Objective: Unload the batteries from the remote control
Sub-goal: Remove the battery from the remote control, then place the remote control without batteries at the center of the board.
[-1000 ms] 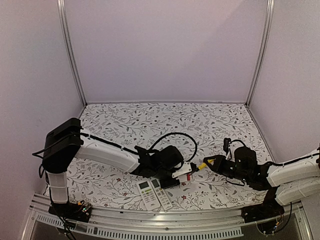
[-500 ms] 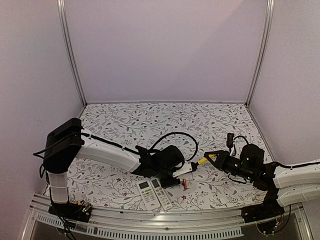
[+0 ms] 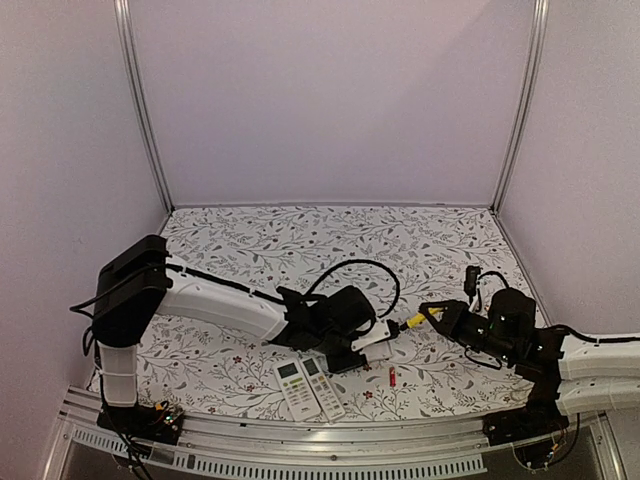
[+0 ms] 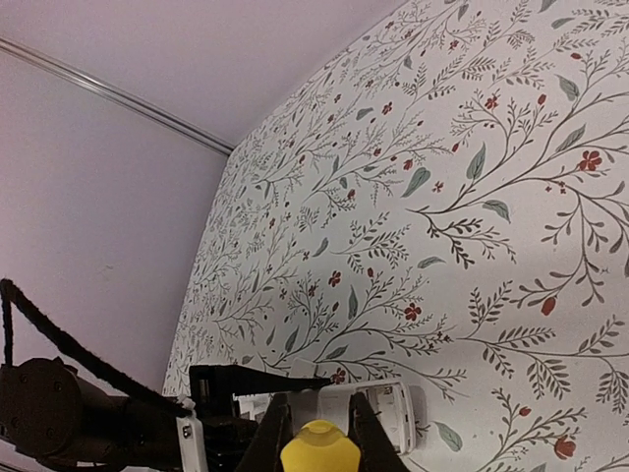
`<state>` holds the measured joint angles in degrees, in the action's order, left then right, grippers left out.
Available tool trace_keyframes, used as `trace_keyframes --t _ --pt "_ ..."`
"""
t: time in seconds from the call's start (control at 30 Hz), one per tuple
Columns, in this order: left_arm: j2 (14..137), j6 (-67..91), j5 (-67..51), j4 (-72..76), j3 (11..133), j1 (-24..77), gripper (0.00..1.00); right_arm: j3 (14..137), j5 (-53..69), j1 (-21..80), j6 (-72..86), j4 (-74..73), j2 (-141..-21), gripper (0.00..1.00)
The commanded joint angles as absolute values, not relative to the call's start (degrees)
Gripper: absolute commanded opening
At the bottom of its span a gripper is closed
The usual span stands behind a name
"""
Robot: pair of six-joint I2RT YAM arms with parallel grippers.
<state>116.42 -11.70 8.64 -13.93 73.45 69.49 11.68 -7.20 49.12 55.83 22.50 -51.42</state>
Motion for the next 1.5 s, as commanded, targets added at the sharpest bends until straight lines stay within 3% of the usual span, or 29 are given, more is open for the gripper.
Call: trace_keyframes --t 0.0,0.27,0.77,0.87,1.1,1.27,1.47 --pt "116.3 -7.1 3.5 -16.6 78.4 68.3 0.34 14.7 -14.3 49.2 53.9 13.3 -48.2 0.0" --pt "122.6 -3.6 -3.4 -17.0 89.5 64.9 0.35 22.8 -25.9 48.3 49.6 -2.5 -47.5 0.0" --pt "137.2 -1.4 -1.1 -19.9 104.7 64.0 0.4 25.6 -31.3 48.3 48.6 -5.3 -49.3 0.0" --pt "137.7 -1.5 -0.7 -20.0 104.8 64.0 0.48 25.4 -31.3 48.3 49.0 -5.3 -48.7 0.0" --pt "133.5 -0.2 1.4 -16.9 100.9 63.7 0.81 25.7 -31.5 48.3 49.1 -9.1 -47.3 0.0" --pt "126.4 1.7 2.9 -11.6 93.9 63.7 0.86 25.3 -30.7 47.1 52.3 -14.0 -47.0 0.0" --pt "113.8 5.1 5.2 -7.8 82.2 63.4 0.87 23.9 -18.6 40.9 53.1 -14.8 -47.1 0.0"
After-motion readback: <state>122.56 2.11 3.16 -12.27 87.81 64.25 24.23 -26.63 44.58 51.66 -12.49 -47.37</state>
